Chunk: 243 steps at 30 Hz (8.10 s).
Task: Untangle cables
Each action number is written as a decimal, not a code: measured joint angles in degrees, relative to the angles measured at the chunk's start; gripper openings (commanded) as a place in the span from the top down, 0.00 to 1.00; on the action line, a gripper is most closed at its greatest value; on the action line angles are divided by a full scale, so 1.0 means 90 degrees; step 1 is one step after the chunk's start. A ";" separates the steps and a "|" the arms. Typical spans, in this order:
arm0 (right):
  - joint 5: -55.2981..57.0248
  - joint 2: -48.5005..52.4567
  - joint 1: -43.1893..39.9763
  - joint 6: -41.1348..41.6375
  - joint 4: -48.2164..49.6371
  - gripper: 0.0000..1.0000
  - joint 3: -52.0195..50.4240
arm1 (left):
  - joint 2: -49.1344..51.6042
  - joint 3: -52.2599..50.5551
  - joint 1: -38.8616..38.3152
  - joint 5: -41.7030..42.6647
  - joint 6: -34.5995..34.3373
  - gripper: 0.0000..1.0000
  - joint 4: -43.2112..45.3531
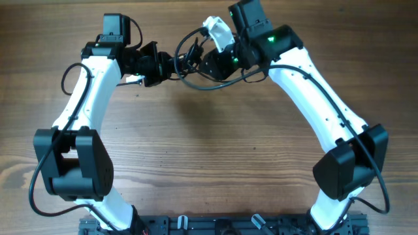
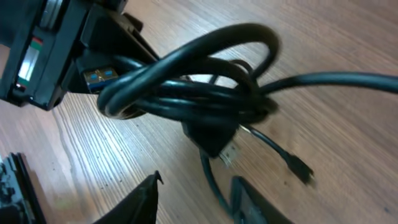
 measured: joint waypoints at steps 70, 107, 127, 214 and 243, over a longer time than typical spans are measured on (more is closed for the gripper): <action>0.1365 -0.0962 -0.2565 0.2096 -0.1311 0.38 -0.1098 | 0.0000 0.0000 0.0002 0.0435 0.7004 0.96 0.1088; -0.1292 -0.1222 -0.1239 -0.0070 -0.0306 0.67 -0.1098 | 0.0000 -0.0007 -0.0976 0.1999 1.0239 0.95 0.2538; -0.1115 -0.0850 -0.1229 0.0471 0.0277 0.96 -0.1098 | 0.0000 -0.0007 -0.0940 0.2317 0.9785 0.84 0.2531; 0.0311 -0.0843 -0.1129 0.2242 0.0053 0.52 -0.1098 | 0.0733 -0.0005 -0.2157 -0.3368 0.8738 0.83 0.0051; 0.0104 -0.0843 -0.1117 0.2193 0.0063 0.51 -0.1098 | -0.0211 -0.0005 -0.0636 0.0381 1.0904 0.96 -0.0036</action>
